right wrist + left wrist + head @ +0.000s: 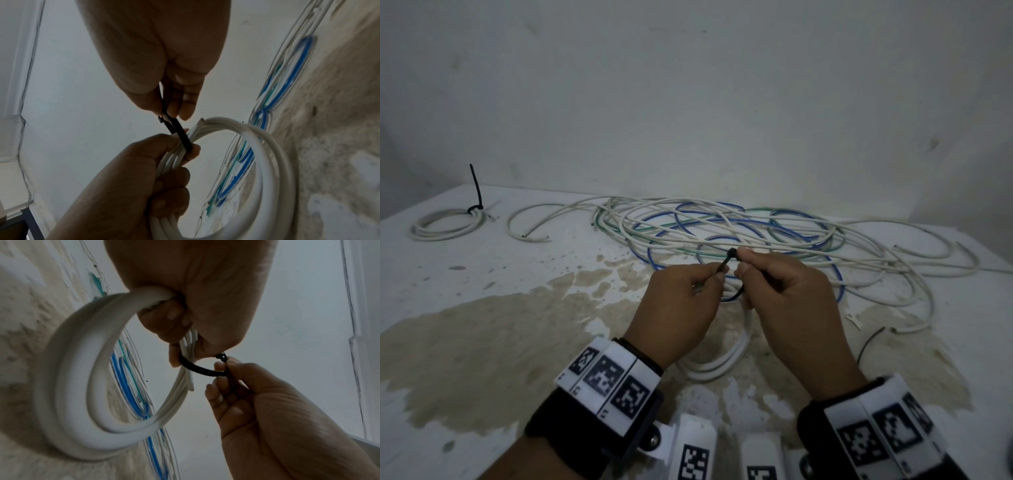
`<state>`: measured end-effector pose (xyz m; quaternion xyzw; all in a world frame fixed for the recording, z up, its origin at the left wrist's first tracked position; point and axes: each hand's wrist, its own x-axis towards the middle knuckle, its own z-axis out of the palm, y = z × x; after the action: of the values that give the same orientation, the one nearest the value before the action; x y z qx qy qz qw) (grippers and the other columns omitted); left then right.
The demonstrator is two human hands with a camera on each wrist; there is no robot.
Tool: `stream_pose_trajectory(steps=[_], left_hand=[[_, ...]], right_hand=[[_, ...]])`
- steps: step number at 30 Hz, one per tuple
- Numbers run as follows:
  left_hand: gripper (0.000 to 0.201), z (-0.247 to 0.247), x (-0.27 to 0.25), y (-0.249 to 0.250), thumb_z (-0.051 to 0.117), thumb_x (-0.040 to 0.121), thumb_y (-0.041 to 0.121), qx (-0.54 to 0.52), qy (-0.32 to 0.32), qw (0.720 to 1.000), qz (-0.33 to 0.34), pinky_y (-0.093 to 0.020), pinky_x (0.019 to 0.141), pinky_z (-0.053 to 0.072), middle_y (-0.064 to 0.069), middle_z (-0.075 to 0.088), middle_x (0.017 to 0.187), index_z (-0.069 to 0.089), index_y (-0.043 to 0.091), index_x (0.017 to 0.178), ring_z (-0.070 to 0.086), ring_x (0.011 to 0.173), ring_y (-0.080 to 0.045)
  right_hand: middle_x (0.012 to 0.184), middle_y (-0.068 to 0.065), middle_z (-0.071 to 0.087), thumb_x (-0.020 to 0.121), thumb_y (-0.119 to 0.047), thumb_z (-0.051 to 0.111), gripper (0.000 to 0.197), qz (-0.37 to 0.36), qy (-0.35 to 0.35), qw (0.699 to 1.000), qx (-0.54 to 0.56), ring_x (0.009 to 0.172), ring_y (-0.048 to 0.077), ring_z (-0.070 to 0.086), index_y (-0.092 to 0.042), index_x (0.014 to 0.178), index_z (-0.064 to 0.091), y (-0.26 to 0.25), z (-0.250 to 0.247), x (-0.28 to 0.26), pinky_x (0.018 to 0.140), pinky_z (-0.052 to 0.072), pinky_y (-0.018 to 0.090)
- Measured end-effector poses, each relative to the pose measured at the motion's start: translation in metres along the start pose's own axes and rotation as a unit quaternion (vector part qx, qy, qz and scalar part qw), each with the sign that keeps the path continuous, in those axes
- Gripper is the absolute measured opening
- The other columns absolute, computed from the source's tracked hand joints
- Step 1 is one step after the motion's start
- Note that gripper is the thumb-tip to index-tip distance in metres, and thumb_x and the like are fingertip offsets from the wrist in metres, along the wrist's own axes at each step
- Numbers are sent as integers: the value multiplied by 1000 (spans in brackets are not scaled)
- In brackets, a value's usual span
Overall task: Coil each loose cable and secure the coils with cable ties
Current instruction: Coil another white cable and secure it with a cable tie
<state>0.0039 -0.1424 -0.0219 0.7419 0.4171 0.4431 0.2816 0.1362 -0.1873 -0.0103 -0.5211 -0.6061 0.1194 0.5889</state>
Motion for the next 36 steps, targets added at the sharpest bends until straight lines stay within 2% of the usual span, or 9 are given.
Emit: stream_pose_trajectory(steps=[4,7,11,14,16,22,28,32,36], left_hand=[[23,0,0,-1,55,94,18,7,-4,1000,17,-3,66,41,4,73,93,73,18,107,60,70,4],[27,0,0,-1,53,90,29,12,3,999,31,-17,65,46,2,74,84,75,19,102,61,69,-2],[35,-1,-1,0,45,84,31,21,-2,999,34,-36,73,50,-1,73,82,76,21,99,65,78,-13],[34,-1,-2,2,45,86,30,23,-13,998,49,-39,71,46,-6,71,77,75,22,98,63,74,-17],[34,-1,-2,3,44,87,29,33,-20,997,62,-37,68,43,-7,68,73,74,19,97,59,69,-17],[36,0,-2,2,41,91,30,79,-35,989,116,-36,63,40,-6,58,65,72,13,93,49,65,-14],[37,2,-2,2,45,88,35,22,-21,997,65,-29,81,49,4,72,97,71,18,109,64,90,-7],[42,2,-2,3,40,90,37,43,-45,996,66,-39,71,50,-3,71,81,73,12,92,64,75,-16],[30,4,-4,1,45,92,27,55,-21,991,122,-21,58,40,2,61,68,68,18,77,54,65,-10]], right_hand=[[83,-9,69,88,-12,64,20,21,-1,1000,13,72,2,61,-18,104,72,-1,0,0,70,46,11],[88,-12,69,85,-9,65,23,48,-13,998,31,83,-4,64,-27,98,70,-3,-1,0,74,47,8],[68,-15,68,83,-12,68,21,67,-20,997,45,61,-5,61,-33,82,70,-6,-2,1,61,46,12],[62,1,67,85,-12,66,14,109,-8,989,103,48,5,56,-21,97,67,-5,-2,3,53,45,20],[61,-1,66,86,-10,64,15,128,-20,985,117,45,5,54,-15,101,68,-5,-2,4,50,44,19],[53,-6,61,83,-12,68,8,146,-67,984,71,40,2,50,-15,76,70,-4,-10,5,42,38,13],[56,-6,62,82,-10,68,12,129,-15,983,127,43,2,51,-18,75,64,-9,-6,3,45,39,14],[55,-11,60,81,-6,70,18,87,6,988,131,48,-1,54,-21,73,63,-15,-3,1,49,43,11],[56,-4,64,81,-4,69,14,96,-42,989,101,51,-1,58,-14,72,64,-17,-5,2,51,45,9]])
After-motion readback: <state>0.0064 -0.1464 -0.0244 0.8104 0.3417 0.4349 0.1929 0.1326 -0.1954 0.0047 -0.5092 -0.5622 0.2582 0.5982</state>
